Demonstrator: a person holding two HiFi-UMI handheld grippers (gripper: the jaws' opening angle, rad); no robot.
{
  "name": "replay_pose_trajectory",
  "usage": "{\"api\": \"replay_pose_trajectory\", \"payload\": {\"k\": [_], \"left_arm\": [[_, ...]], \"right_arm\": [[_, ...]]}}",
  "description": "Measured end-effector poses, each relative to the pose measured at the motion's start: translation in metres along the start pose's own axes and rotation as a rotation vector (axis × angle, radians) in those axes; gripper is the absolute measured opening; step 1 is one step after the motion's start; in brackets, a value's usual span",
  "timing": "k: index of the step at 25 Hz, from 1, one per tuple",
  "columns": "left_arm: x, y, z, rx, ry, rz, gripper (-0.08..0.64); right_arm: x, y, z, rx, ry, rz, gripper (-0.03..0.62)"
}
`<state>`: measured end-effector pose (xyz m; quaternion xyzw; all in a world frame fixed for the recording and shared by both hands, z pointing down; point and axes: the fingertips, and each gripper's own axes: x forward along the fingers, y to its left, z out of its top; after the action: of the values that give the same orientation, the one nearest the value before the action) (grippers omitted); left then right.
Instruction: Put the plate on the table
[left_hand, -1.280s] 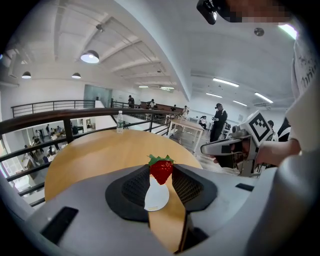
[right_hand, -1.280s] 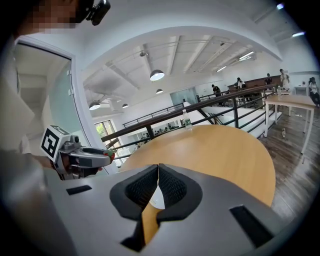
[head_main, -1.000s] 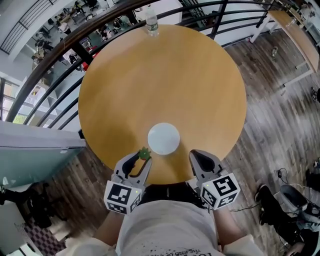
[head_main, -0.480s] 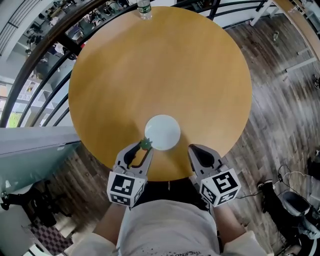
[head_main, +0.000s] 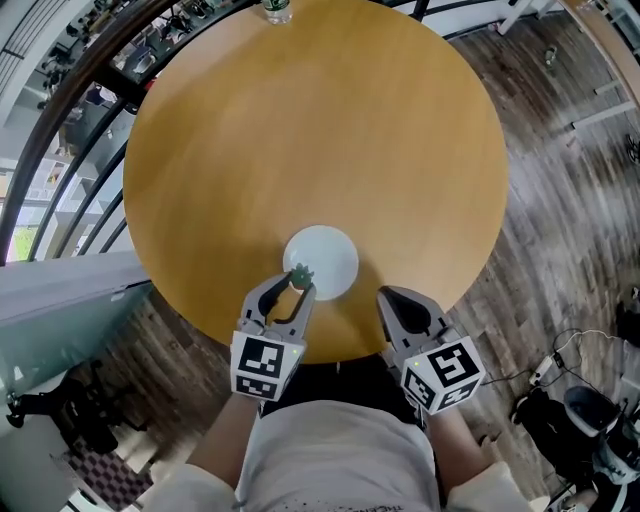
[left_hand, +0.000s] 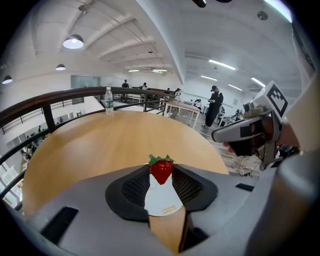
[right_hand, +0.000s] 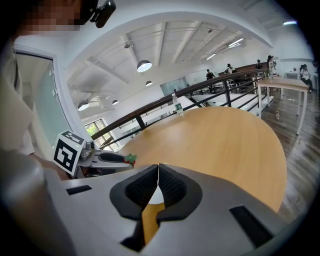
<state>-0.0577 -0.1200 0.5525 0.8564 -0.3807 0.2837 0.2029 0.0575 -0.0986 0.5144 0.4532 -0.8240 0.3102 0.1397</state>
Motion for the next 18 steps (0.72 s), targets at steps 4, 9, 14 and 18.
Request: {"api": "replay_pose_trajectory", "payload": {"k": [4, 9, 14, 18], "left_arm": [[0.021, 0.001, -0.003, 0.015, 0.024, -0.001, 0.153], [0.034, 0.002, -0.013, 0.044, 0.051, -0.001, 0.153], [0.047, 0.0, -0.023, 0.072, 0.082, -0.003, 0.153], [0.061, -0.004, -0.036, 0.122, 0.131, 0.008, 0.153]], "right_arm": [[0.005, -0.011, -0.003, 0.015, 0.012, -0.006, 0.026], [0.006, -0.008, -0.009, 0.029, 0.015, -0.009, 0.026], [0.005, -0.009, -0.017, 0.045, 0.022, -0.015, 0.026], [0.005, -0.015, -0.022, 0.06, 0.029, -0.019, 0.026]]}}
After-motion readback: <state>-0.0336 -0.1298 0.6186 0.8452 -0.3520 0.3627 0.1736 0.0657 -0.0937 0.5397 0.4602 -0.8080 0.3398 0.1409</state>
